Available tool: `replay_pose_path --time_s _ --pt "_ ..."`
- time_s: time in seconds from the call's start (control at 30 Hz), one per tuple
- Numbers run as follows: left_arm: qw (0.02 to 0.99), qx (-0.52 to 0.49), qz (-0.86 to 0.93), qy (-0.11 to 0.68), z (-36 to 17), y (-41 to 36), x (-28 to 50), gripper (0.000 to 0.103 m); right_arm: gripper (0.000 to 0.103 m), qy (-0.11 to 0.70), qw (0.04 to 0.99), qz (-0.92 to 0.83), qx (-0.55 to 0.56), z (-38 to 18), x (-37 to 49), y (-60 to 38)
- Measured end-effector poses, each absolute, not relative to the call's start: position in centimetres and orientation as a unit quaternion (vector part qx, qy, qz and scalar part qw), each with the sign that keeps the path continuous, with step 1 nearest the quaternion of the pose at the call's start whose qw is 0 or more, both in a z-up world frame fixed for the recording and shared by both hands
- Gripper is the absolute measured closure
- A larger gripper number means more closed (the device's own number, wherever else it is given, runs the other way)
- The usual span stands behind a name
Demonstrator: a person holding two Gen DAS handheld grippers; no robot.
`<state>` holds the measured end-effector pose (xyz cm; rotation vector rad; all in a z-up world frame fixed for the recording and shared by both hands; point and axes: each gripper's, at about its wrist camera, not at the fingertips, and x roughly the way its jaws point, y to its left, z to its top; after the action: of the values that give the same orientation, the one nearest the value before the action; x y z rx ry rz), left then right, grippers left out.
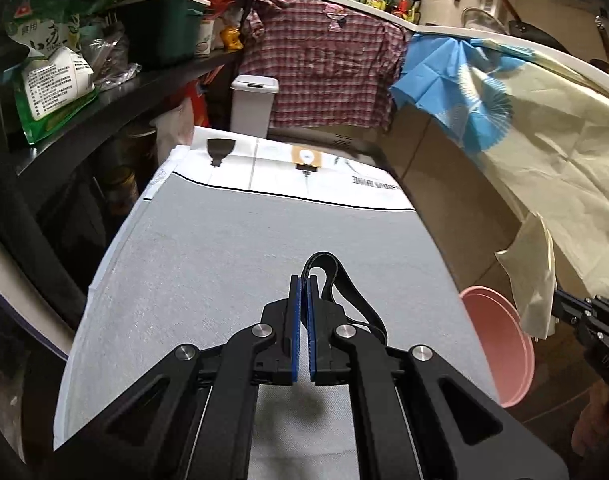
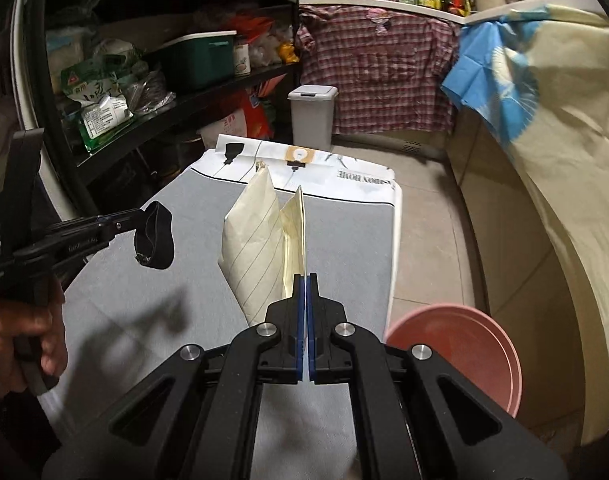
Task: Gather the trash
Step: 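Carry the black band and cream paper over the pink bucket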
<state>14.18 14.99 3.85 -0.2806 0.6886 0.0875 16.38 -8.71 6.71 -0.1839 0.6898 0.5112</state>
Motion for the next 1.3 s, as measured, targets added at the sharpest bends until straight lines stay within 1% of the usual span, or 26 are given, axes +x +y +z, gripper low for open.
replay_pose_path --time_s 0.37,0.5,0.8,1.07,1.3 --pt "0.935 -0.104 0.022 0.338 3.3 11.3 12.9 0.100 0.101 0.295 0.934 0.190 -0.061 7.6 13.5 -15.8" --pt "0.937 -0.087 0.010 0.339 3.0 9.3 12.6 0.100 0.101 0.302 0.937 0.169 -0.038 6.5 13.9 -18.0" --pt "0.936 -0.074 -0.010 0.343 2.7 6.2 12.6 0.100 0.101 0.301 0.942 0.142 -0.026 5.4 14.3 -20.8" --pt "0.936 -0.068 -0.022 0.346 3.2 4.0 13.0 0.100 0.101 0.306 0.945 0.114 -0.010 4.9 15.0 -23.2" --pt "0.937 -0.064 -0.038 0.343 4.1 1.5 14.2 0.100 0.101 0.318 0.943 0.088 0.026 4.4 15.8 -25.8"
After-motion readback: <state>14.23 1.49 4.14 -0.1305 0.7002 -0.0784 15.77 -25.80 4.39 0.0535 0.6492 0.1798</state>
